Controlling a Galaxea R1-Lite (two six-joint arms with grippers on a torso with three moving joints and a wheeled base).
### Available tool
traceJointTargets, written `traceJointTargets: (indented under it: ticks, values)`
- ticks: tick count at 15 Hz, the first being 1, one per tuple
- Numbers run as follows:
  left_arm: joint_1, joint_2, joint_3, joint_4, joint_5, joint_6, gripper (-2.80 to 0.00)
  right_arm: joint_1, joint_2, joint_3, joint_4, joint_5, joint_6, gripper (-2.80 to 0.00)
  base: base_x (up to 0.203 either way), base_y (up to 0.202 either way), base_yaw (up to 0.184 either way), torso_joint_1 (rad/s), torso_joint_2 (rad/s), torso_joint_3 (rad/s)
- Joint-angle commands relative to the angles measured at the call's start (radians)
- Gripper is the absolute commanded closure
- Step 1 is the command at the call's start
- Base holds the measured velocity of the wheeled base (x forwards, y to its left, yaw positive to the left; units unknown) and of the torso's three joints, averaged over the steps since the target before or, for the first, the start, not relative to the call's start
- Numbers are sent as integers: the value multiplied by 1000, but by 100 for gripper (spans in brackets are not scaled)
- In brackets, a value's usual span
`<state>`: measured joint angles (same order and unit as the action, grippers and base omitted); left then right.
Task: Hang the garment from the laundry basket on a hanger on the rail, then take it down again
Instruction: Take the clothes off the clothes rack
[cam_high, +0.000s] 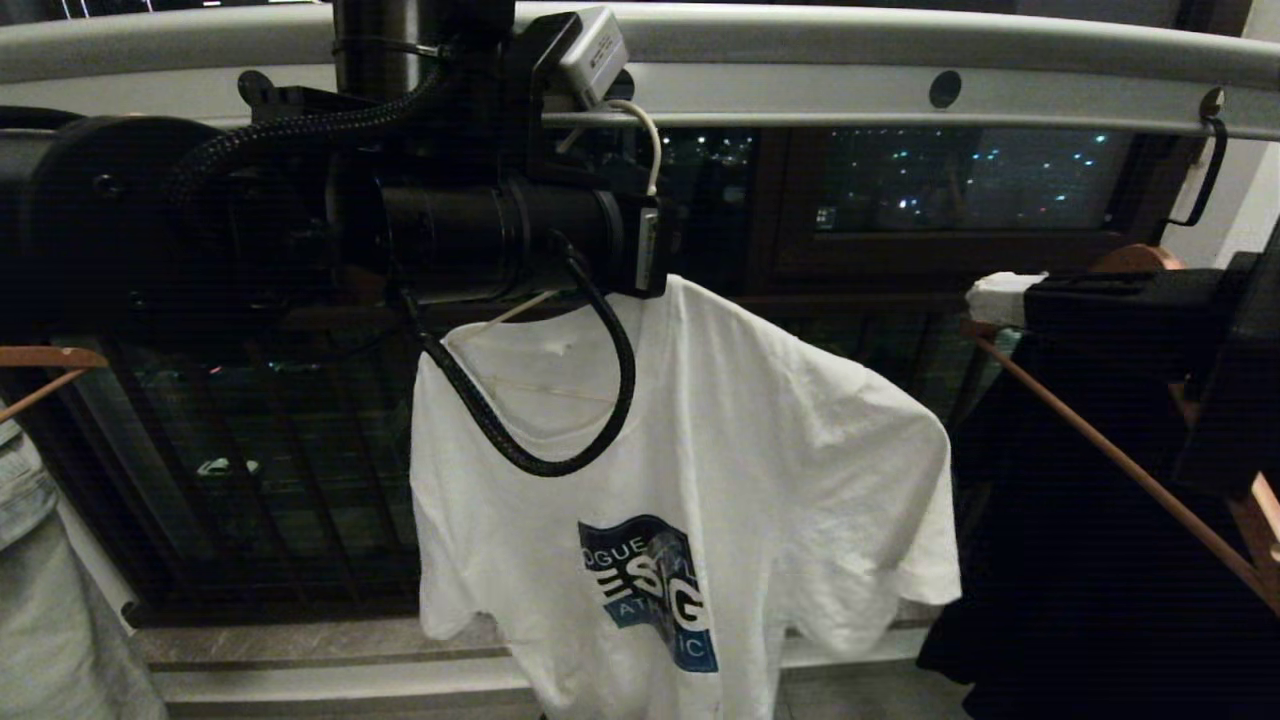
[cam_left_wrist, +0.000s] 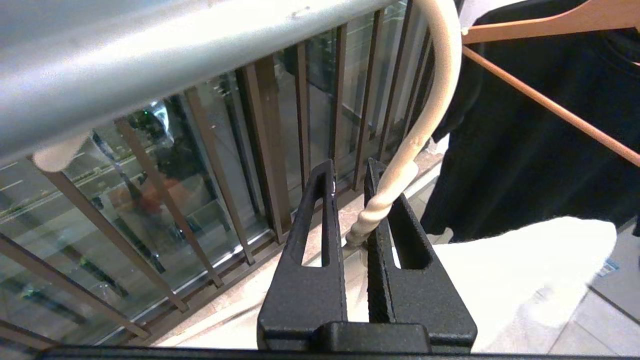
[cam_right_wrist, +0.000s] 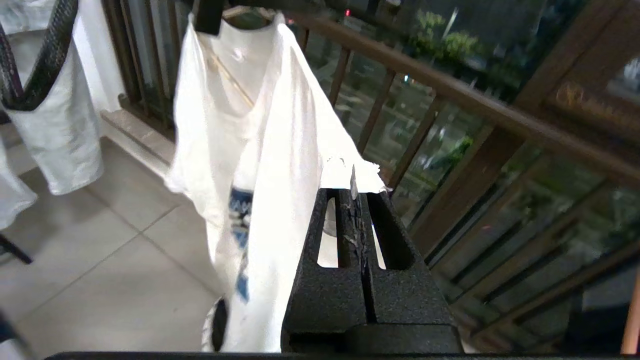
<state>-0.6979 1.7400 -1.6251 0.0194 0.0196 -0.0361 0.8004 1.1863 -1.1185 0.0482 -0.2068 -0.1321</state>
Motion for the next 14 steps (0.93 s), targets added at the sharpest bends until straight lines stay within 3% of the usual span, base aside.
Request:
traceJointTargets:
  ticks: [1, 5, 7, 8, 11, 14]
  values:
    - [0, 1, -1, 2, 0, -2, 0, 0, -56, 27, 27, -1, 20, 0, 0, 0, 0, 0, 0, 0]
    - [0, 0, -1, 2, 0, -1, 0, 0, -126, 165, 38, -3, 29, 0, 0, 0, 0, 0, 0, 0]
    - [0, -2, -1, 2, 0, -2, 0, -47, -128, 225, 38, -1, 29, 0, 0, 0, 0, 0, 0, 0]
    - [0, -4, -1, 2, 0, -2, 0, -84, -120, 250, 38, 12, 28, -280, 0, 0, 0, 0, 0, 0]
    - [0, -4, -2, 2, 0, -1, 0, -148, -84, 293, 38, 96, 15, -280, 0, 0, 0, 0, 0, 0]
    - [0, -7, -2, 2, 0, -1, 0, -190, -14, 305, 34, 123, -12, -280, 0, 0, 0, 0, 0, 0]
